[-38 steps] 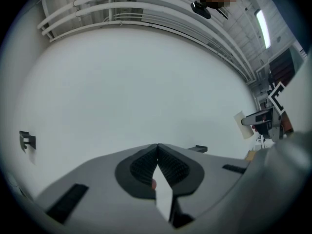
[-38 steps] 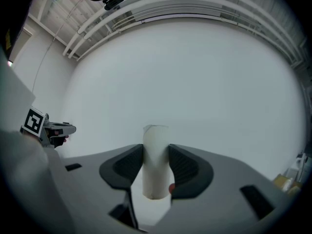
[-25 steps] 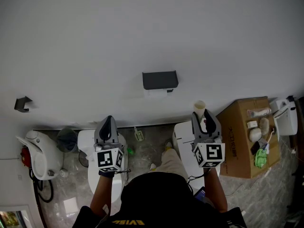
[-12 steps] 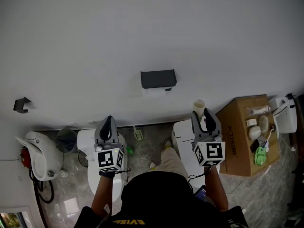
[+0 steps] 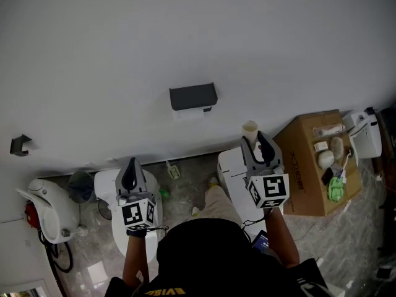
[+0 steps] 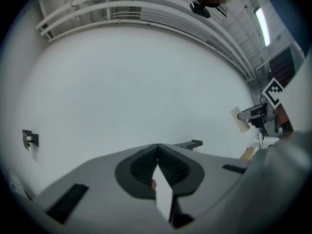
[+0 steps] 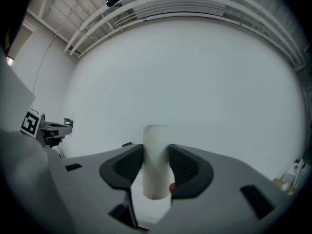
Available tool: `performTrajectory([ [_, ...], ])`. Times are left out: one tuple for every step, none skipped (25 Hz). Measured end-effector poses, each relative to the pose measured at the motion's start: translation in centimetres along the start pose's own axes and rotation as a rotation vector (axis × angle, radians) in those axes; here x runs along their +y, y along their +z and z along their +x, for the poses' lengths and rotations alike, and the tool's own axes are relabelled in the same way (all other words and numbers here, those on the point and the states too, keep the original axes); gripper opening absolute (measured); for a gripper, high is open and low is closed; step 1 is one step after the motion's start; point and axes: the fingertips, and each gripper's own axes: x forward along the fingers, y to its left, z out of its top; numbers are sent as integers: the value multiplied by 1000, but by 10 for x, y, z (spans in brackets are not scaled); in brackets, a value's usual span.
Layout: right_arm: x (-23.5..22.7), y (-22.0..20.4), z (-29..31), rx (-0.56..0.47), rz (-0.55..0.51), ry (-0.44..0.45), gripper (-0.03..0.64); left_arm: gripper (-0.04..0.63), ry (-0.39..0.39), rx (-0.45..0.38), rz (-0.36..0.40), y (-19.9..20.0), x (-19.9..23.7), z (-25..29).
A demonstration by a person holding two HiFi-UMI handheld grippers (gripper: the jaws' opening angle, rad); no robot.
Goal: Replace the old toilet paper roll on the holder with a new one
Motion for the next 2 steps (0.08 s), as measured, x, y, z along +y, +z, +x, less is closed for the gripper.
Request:
performTrajectory([
  [1,3,5,-7,-14,17,169,12,19,-6,-1,1,4,-2],
  [2,6,11,-15,-29,35,169,12,38,-13,-2,2,9,-4],
])
